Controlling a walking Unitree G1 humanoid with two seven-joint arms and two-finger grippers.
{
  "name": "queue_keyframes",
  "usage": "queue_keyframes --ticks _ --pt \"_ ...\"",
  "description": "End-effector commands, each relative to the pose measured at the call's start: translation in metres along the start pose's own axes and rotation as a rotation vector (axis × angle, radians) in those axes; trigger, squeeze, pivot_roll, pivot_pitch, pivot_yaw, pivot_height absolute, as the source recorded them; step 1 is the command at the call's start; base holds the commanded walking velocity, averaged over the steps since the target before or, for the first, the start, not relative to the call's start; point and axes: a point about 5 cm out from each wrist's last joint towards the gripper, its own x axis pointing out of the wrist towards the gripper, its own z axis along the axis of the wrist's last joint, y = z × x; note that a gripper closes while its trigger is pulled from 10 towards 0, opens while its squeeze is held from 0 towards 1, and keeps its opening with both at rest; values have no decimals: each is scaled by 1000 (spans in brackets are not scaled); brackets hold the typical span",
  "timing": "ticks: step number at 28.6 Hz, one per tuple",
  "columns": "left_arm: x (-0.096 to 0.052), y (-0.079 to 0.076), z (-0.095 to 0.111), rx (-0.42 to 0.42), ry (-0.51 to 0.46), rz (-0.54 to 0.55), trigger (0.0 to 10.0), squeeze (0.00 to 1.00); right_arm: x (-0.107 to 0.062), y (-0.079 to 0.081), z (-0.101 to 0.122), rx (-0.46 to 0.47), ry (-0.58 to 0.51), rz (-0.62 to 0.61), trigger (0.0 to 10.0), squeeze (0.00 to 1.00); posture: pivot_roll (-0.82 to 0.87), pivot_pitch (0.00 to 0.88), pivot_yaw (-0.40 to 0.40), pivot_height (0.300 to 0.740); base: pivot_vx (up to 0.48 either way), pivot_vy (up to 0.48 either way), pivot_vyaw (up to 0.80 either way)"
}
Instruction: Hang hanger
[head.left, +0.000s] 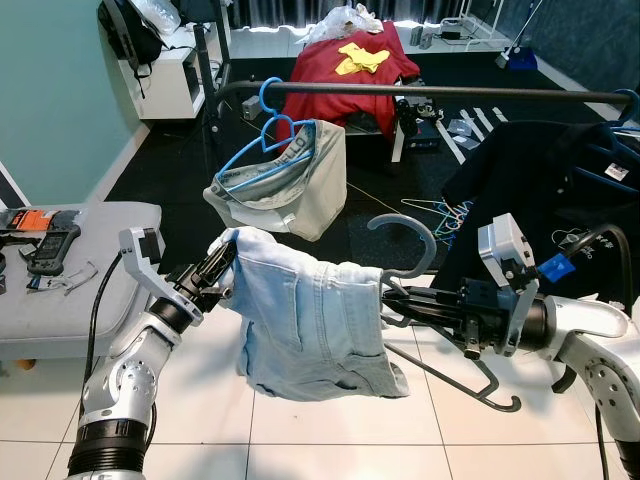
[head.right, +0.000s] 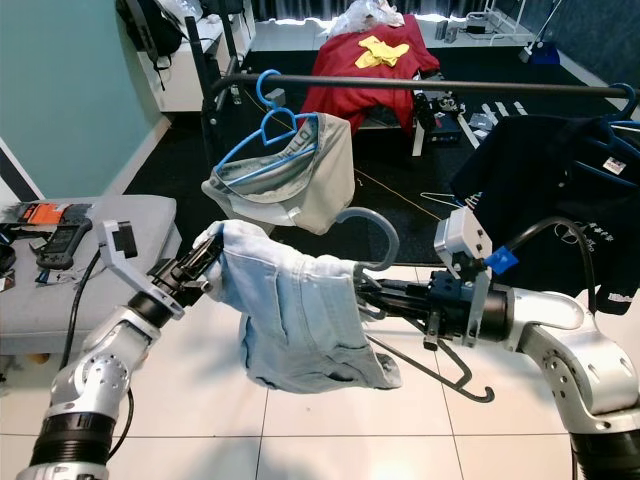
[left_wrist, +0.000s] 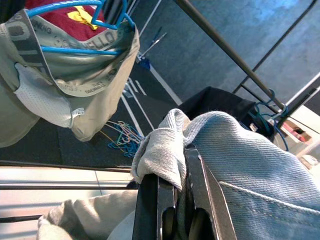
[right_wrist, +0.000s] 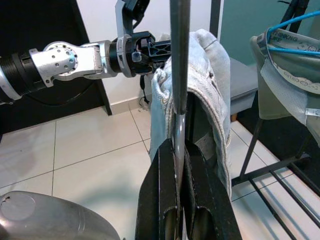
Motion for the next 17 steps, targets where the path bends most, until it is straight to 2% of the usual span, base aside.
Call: queue_keyframes --ticks 1,3,7,17 --pt "-12 23 16 31 -90 155 0 0 0 6 3 -2 -7 33 10000 0 -56 61 49 740 0 0 0" --pt "-12 23 16 31 -90 155 0 0 0 6 3 -2 -7 33 10000 0 -56 61 49 740 0 0 0" --pt "-13 33 21 60 -124 239 0 0 -1 6 3 1 -9 34 10000 0 -56 64 50 740 0 0 0" --pt "-15 39 22 85 -140 291 0 0 -1 7 3 4 -7 33 10000 0 -57 68 51 740 0 0 0"
